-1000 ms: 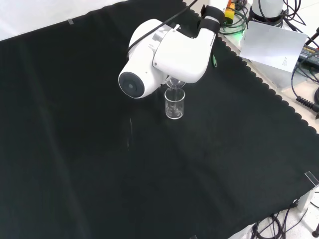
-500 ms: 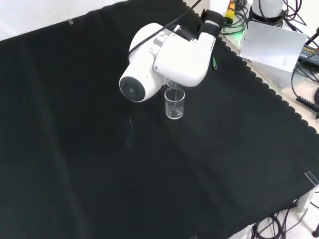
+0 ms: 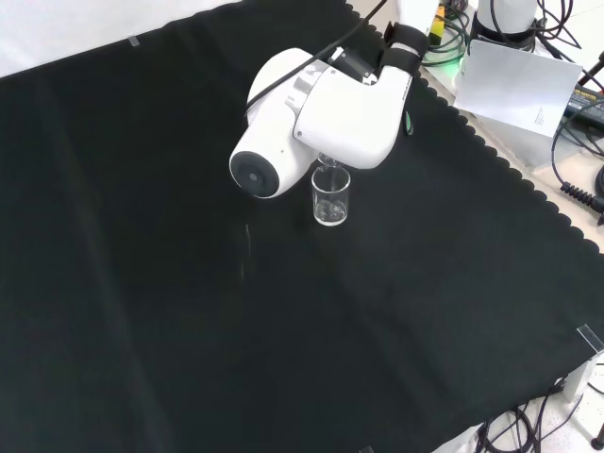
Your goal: Pour the water from the handheld beaker into the one on the table.
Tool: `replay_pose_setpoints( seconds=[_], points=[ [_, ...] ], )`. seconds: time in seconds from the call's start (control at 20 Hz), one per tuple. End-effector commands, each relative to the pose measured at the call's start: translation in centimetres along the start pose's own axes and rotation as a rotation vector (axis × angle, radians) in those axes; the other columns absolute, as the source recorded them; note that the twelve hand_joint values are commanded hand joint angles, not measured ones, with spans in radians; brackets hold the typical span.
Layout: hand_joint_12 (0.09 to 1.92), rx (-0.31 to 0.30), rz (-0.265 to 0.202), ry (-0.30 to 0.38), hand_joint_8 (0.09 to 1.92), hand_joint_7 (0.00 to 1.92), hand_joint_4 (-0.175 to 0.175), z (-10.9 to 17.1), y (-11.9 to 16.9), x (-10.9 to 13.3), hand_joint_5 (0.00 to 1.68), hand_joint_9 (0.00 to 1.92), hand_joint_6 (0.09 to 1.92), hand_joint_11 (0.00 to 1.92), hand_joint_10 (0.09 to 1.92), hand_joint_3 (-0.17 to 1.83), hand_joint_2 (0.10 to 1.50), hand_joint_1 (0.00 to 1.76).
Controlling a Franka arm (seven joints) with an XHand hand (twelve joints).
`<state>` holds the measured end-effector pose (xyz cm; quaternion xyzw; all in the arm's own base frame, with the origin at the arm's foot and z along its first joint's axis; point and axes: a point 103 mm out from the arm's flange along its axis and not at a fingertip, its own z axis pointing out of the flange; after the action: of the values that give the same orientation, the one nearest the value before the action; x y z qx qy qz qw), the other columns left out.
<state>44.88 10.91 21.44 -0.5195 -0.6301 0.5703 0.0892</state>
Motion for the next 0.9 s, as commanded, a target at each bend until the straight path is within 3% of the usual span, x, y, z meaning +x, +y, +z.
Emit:
replay_pose_setpoints(
  seconds=[0.05, 0.9],
  points=[
    [0.92, 0.003, 0.000, -0.006, 0.86, 1.28, -0.175, -0.15, -0.15, 0.15, 1.22, 1.54, 0.89, 1.32, 0.82, 0.96, 0.51, 1.32],
    [0.92, 0.014, 0.006, -0.047, 0.87, 1.28, -0.175, -1.07, -0.52, 0.88, 1.22, 1.54, 0.89, 1.32, 0.82, 0.96, 0.51, 1.32]
  ],
)
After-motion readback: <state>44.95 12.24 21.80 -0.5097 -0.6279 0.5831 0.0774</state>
